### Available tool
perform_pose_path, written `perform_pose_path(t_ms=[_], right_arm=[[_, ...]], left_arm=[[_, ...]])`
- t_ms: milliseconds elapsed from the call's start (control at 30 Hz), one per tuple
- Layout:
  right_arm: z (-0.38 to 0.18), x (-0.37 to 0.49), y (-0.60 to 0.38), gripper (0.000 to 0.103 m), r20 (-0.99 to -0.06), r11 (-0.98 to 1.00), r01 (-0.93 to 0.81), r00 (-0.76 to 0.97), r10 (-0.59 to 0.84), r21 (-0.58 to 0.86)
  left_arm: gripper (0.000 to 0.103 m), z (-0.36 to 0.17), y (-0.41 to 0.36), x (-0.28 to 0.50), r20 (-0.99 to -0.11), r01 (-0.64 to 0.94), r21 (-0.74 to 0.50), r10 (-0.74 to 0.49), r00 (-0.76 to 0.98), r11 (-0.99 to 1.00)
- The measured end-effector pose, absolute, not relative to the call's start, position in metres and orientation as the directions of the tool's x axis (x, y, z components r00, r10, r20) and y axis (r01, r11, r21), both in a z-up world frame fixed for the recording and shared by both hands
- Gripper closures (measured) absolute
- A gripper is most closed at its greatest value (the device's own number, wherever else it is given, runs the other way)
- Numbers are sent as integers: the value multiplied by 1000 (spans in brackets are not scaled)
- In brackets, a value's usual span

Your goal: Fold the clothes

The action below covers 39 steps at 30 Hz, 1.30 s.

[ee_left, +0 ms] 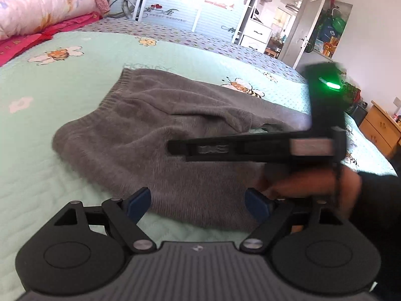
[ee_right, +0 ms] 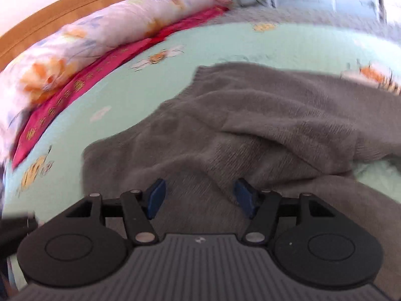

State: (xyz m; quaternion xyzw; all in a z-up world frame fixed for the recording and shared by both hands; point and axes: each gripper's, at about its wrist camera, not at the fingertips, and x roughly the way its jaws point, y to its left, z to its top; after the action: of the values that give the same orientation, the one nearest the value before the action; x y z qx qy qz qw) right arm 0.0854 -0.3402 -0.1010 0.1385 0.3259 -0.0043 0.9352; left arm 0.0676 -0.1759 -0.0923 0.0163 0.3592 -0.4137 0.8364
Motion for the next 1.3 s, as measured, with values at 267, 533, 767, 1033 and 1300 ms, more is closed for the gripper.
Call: perform_pose_path(t_ms=[267,533,767,1033,1300], right_arm=[[-106,-26,-398,33,-648,891,334,759,-61,307],[-110,-177,-435,32,-596,772,496,779,-193,398],[-89,-223,-478,25,-518,670,666,720,-462,328],[-130,-300,-555,35,-487,392,722,681,-547,570],[-115,-377,-547,32,-371,309,682,658,-655,663]], left_arm=[[18,-67,-188,23,-640,745,-229,-674,370,627],[18,-47,-210,-36,-667,787,-245,-687,286,566],[18,-29,-230,-68,-687,796,-215,-667,289,566],[18,-20,-238,-85,-716,785,-171,-622,317,596],[18,-22,-241,-84,-737,716,-257,-611,290,649]])
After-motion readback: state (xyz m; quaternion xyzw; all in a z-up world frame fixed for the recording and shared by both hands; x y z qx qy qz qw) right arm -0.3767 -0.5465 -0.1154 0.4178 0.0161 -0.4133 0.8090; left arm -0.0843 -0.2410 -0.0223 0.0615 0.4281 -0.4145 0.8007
